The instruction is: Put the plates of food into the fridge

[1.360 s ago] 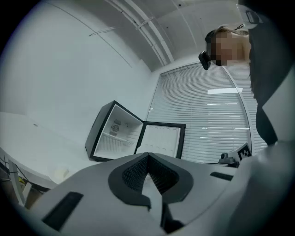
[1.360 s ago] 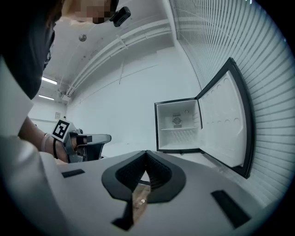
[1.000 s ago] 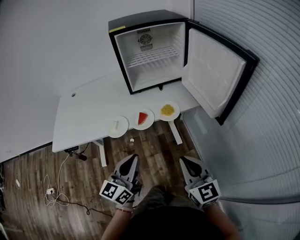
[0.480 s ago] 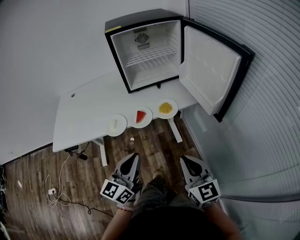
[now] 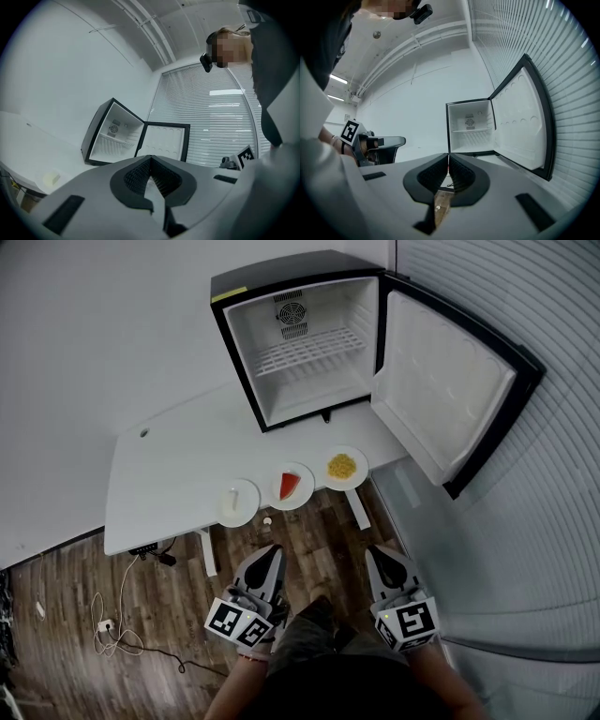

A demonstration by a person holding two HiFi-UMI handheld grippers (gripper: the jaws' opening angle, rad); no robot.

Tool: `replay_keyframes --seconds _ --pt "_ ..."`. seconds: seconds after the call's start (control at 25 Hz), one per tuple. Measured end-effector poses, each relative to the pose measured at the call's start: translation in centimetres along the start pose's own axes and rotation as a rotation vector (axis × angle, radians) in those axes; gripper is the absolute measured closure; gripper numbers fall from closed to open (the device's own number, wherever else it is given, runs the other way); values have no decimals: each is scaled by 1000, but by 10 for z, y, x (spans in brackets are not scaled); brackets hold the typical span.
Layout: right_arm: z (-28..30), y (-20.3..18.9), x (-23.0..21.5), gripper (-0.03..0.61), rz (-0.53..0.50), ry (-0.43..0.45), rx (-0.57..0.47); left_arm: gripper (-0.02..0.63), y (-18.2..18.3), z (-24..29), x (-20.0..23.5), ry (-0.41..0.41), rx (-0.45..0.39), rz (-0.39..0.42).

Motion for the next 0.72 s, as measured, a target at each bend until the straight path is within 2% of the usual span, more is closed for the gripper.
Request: replay_keyframes --seconds 0.4,0.72 --pt "79 -6 -32 572 36 -49 69 607 -8 77 51 -68 42 -24" --pt "132 -35 -64 571 132 -101 166 607 -39 135 70 -135 95 -53"
Point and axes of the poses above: the fingertips, and each gripper's own axes: z forward along the fingers, x to its left, y out of its top, the point moved 8 cm from there along -z, backward along the fingers, and after that the axes turned 7 degrees about y, right-handed, at the moved point
